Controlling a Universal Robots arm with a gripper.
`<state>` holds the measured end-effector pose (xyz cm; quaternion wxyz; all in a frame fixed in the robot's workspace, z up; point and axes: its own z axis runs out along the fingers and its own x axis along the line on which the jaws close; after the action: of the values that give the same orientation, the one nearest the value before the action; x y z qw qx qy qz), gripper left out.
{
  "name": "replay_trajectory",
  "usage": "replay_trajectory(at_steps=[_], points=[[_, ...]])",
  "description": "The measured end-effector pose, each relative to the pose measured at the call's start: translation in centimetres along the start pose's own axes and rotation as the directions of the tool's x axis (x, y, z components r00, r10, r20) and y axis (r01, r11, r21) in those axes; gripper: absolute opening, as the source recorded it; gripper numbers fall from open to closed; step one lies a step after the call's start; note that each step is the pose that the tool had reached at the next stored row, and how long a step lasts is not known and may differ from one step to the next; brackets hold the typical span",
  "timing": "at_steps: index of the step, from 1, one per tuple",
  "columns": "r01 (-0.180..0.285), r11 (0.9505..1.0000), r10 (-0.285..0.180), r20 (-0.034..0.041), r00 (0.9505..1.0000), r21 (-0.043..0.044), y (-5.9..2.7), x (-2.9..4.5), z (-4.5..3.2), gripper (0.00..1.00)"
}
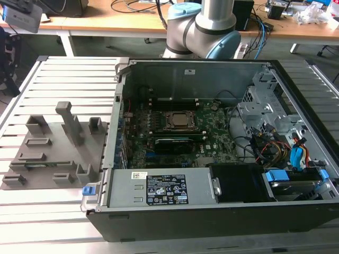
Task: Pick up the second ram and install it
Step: 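Pick up the second ram and move it above second insertion slot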
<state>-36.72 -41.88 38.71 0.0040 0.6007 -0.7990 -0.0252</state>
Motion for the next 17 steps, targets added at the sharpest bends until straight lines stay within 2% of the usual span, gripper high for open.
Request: replay_trajectory(at_steps=[5,9,10,12,13,15,17], points=[[0.049,0.9988,-0.049,-0.0022,0.9988,-0.0013,0.0,0.0,0.0,0.11],[0.11,0.9939,-0.11,-0.0048,0.9939,-0.0029,0.0,0.0,0.0,0.11],[0.137,0.9906,-0.137,-0.006,0.9906,-0.0037,0.0,0.0,0.0,0.11],[0.156,0.9878,-0.156,-0.0067,0.9878,-0.0042,0.0,0.0,0.0,0.11],[0.177,0.9842,-0.177,-0.0076,0.9842,-0.005,0.0,0.0,0.0,0.11],[0.196,0.9806,-0.196,-0.0084,0.9805,-0.0056,0.0,0.0,0.0,0.11],[0.234,0.9721,-0.234,-0.0099,0.9721,-0.0069,0.0,0.0,0.0,0.11]])
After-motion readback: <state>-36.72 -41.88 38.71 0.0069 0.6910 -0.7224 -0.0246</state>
